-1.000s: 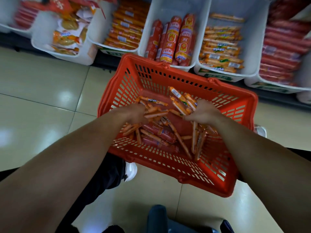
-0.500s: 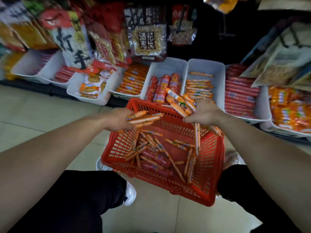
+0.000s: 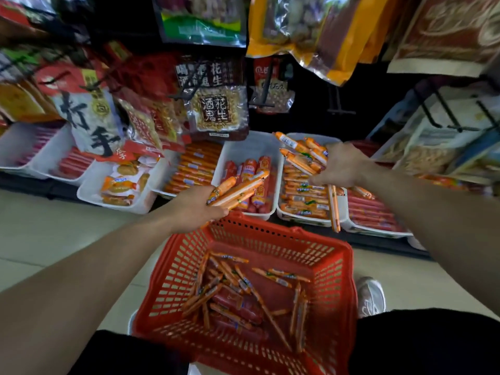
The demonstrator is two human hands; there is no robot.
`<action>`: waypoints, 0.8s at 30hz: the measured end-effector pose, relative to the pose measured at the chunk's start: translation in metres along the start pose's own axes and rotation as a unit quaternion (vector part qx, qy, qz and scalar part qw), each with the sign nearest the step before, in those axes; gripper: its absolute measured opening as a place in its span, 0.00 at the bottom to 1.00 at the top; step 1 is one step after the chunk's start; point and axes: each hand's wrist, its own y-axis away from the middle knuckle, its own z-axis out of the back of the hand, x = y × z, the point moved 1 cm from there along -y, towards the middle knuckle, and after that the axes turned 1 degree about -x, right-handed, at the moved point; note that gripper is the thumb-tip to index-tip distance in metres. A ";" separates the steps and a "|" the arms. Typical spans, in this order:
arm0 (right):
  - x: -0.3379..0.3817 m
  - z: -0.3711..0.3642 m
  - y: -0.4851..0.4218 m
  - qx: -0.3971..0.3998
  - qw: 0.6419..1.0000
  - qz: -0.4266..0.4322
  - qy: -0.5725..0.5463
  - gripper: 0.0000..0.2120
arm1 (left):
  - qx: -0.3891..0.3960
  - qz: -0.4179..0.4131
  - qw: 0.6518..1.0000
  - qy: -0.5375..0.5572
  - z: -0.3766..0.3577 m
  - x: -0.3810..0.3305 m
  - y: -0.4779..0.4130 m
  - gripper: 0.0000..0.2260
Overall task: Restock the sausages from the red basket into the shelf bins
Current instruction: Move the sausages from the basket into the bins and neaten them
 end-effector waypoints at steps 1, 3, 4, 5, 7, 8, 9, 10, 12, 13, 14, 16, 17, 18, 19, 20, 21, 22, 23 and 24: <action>-0.005 -0.006 -0.012 -0.005 1.000 0.002 -0.005 0.22 | -0.007 -0.002 1.000 0.012 -0.002 0.000 -0.010 0.09; -0.011 -0.015 -0.034 -0.022 1.000 0.005 -0.009 0.22 | -0.018 0.003 0.999 0.036 -0.006 0.001 -0.025 0.08; -0.014 -0.019 -0.044 -0.032 0.999 0.007 -0.006 0.22 | -0.021 0.007 0.999 0.045 -0.009 0.002 -0.032 0.08; -0.016 -0.023 -0.054 -0.040 0.999 0.009 0.000 0.23 | -0.024 0.009 0.998 0.051 -0.012 0.002 -0.037 0.09; -0.020 -0.033 -0.070 -0.044 0.999 0.009 0.016 0.24 | -0.028 0.013 0.998 0.054 -0.018 0.002 -0.046 0.10; -0.022 -0.040 -0.076 -0.045 0.999 0.007 0.030 0.25 | -0.030 0.017 0.998 0.054 -0.021 0.001 -0.050 0.10; -0.026 -0.050 -0.081 -0.042 0.998 0.005 0.049 0.26 | -0.032 0.021 0.998 0.054 -0.025 0.001 -0.053 0.09; -0.031 -0.062 -0.084 -0.034 0.997 0.002 0.071 0.28 | -0.031 0.025 0.998 0.058 -0.028 0.000 -0.056 0.08; -0.041 -0.090 -0.088 0.003 0.995 -0.009 0.099 0.30 | -0.025 0.026 0.997 0.070 -0.034 -0.001 -0.059 0.08; -0.044 -0.103 -0.088 0.023 0.995 -0.013 0.099 0.32 | -0.020 0.024 0.997 0.072 -0.035 -0.001 -0.061 0.08; -0.046 -0.115 -0.089 0.041 0.995 -0.020 0.090 0.33 | -0.016 0.023 0.997 0.071 -0.037 -0.001 -0.062 0.08; -0.048 -0.134 -0.090 0.076 0.995 -0.034 0.058 0.39 | -0.012 0.024 0.997 0.068 -0.039 -0.002 -0.063 0.07; -0.049 -0.141 -0.091 0.093 0.994 -0.033 0.042 0.41 | -0.010 0.025 0.997 0.069 -0.040 -0.002 -0.063 0.07; -0.050 -0.147 -0.092 0.109 0.993 -0.028 0.033 0.43 | -0.007 0.026 0.997 0.070 -0.041 -0.001 -0.063 0.07; -0.053 -0.152 -0.092 0.123 0.992 -0.017 0.025 0.43 | -0.004 0.028 0.997 0.069 -0.042 -0.001 -0.063 0.08; -0.055 -0.155 -0.091 0.133 0.991 -0.005 0.013 0.45 | 0.002 0.033 0.997 0.065 -0.043 0.000 -0.063 0.08; -0.058 -0.156 -0.091 0.141 0.990 0.006 -0.006 0.46 | 0.008 0.037 0.998 0.060 -0.044 0.001 -0.063 0.08; -0.061 -0.156 -0.091 0.149 0.988 0.013 -0.026 0.47 | 0.013 0.040 0.998 0.055 -0.045 0.002 -0.063 0.09; -0.063 -0.154 -0.091 0.155 0.987 0.021 -0.033 0.46 | 0.017 0.041 0.998 0.051 -0.046 0.004 -0.063 0.09; -0.065 -0.152 -0.092 0.154 0.987 0.036 -0.019 0.44 | 0.020 0.042 0.998 0.048 -0.047 0.005 -0.063 0.09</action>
